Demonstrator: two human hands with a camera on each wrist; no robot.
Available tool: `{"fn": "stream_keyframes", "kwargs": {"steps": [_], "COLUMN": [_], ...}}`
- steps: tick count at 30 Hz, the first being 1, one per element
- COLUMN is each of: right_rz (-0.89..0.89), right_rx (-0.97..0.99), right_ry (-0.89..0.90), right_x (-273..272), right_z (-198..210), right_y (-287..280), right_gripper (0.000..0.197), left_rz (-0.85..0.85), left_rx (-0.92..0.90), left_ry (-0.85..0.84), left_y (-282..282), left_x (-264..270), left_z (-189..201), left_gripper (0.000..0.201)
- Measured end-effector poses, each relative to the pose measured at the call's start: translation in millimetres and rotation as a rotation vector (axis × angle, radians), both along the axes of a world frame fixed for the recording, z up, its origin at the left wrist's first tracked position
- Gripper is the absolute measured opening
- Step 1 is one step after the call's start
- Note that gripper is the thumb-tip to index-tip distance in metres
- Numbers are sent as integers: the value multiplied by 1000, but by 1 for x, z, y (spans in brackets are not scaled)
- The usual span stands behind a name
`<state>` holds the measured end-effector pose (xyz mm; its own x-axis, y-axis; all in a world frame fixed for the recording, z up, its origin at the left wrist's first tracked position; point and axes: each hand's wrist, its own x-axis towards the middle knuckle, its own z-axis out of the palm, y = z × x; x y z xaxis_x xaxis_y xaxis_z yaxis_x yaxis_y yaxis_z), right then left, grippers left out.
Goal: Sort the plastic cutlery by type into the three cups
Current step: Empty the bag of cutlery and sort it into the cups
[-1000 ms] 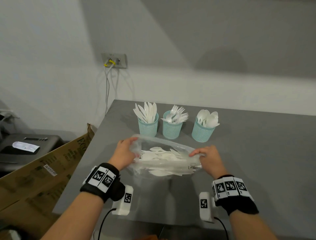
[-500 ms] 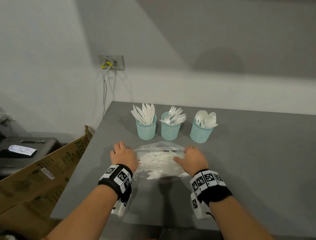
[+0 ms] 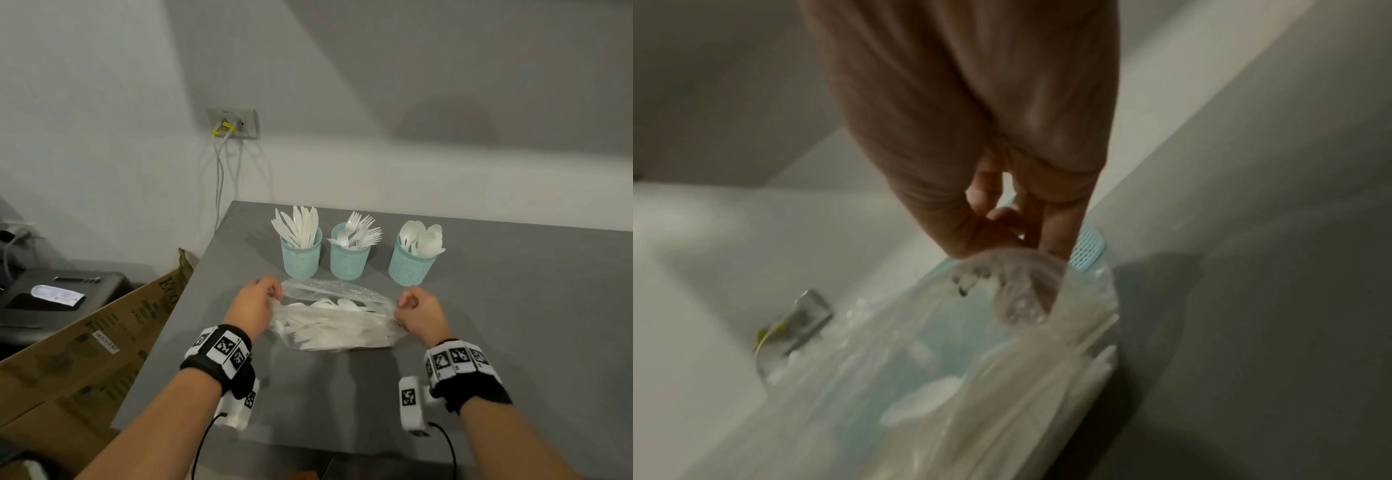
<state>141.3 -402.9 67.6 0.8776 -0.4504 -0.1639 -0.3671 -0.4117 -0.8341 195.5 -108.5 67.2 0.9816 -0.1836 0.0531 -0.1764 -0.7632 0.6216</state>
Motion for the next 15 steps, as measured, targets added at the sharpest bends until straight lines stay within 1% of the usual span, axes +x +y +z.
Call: {"fn": "stream_keyframes", "kwargs": {"steps": [1, 3, 5, 6, 7, 9, 11, 13, 14, 15], "right_rz": [-19, -78, -128, -144, -153, -122, 24, 165, 205, 228], "right_rx": [35, 138, 251, 268, 252, 152, 26, -101, -151, -178], "right_ry": [-17, -41, -65, -72, -68, -56, -43, 14, 42, 63], "right_x": [-1, -4, -6, -6, -6, -7, -9, -11, -10, -9], "right_z": [-1, -2, -5, -7, -9, -14, -17, -19, -21, -23], "right_y": [-7, -19, -27, -29, -28, -25, -19, -12, -9, -7], "right_gripper": [31, 33, 33, 32, 33, 41, 50, 52, 52, 54], "left_rz": [-13, -2, 13, 7, -3, 13, 79, 134, 154, 160], "left_rx": [43, 117, 181, 208, 225, 209, 168, 152, 136, 123], "left_ry": [-4, 42, 98, 111, 124, 171, 196, 200, 213, 222], "left_y": [4, 14, 20, 20, 19, 14, 6, 0, -3, -6], "left_x": [1, 4, 5, 3, 2, -3, -5, -7, -8, -9], "left_z": [1, 2, 1, 0, -1, -2, -1, 3, 4, 4], "left_gripper": [43, 50, 49, 48, 47, 40, 24, 12, 8, 13]}}
